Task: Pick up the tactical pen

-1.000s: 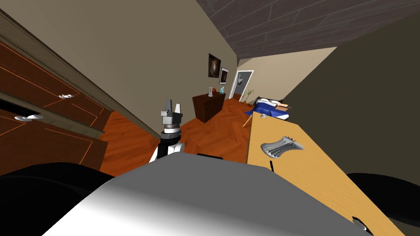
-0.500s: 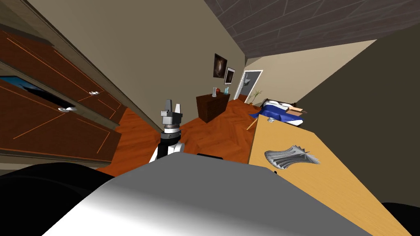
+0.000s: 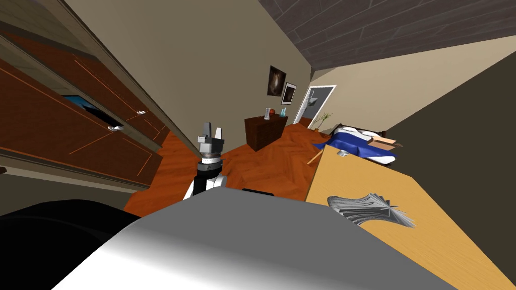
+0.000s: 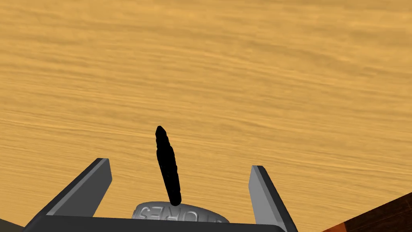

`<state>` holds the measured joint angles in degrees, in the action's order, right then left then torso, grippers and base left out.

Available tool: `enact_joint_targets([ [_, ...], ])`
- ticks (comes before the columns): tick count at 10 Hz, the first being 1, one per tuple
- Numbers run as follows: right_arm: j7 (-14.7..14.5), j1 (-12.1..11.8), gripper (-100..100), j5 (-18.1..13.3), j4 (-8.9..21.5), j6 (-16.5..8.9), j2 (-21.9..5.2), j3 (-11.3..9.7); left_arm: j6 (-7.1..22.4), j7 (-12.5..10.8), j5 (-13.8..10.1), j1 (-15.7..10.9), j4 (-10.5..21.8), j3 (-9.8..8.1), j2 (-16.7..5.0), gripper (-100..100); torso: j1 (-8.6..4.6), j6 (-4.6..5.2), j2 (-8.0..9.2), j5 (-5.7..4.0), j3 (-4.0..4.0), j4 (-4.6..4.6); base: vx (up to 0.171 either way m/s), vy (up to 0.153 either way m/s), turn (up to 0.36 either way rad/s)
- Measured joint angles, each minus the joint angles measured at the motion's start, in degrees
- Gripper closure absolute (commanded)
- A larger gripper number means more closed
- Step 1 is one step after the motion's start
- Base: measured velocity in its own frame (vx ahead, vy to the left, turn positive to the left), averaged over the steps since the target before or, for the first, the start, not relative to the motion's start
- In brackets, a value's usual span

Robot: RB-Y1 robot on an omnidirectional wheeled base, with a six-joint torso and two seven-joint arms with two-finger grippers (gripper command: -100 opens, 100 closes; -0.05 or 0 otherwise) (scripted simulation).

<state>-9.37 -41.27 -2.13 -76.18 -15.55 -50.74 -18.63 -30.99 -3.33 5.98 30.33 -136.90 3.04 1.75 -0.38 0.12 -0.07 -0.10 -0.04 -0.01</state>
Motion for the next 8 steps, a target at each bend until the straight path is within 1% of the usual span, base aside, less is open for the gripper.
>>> enact_joint_targets([
  [1, 0.0, 0.0, -100, 0.0, 0.0, 0.0, 0.0, 0.0, 0.0, 0.0, 0.0, 0.0, 0.0, 0.01, 0.0, 0, 0.26, 0.00, 0.08, 0.07, 0.05, 0.02, -0.011, -0.002, 0.039],
  [5, -0.6, 2.8, -100, -1.0, 4.8, 1.0, 3.1, -0.1, 0.0, 0.0, 0.0, 0.0, 0.0, 0.01, 0.0, 0, 0.41, 0.00, 0.19, 0.11, 0.11, 0.04, -0.013, -0.001, 0.041],
  [6, -0.7, 2.9, 100, -1.0, 4.9, 1.1, 3.2, -0.1, 0.0, 0.0, 0.0, 0.0, 0.0, 0.01, 0.0, 0, 0.41, 0.01, 0.17, 0.12, 0.10, 0.04, 0.000, 0.000, 0.000],
  [8, -0.7, 2.7, 100, -1.0, 5.1, 0.9, 3.1, -0.1, 0.0, 0.0, 0.0, 0.0, 0.0, 0.01, 0.0, 0, 0.44, -0.11, 0.07, -0.03, 0.07, 0.08, 0.000, 0.000, 0.000],
])
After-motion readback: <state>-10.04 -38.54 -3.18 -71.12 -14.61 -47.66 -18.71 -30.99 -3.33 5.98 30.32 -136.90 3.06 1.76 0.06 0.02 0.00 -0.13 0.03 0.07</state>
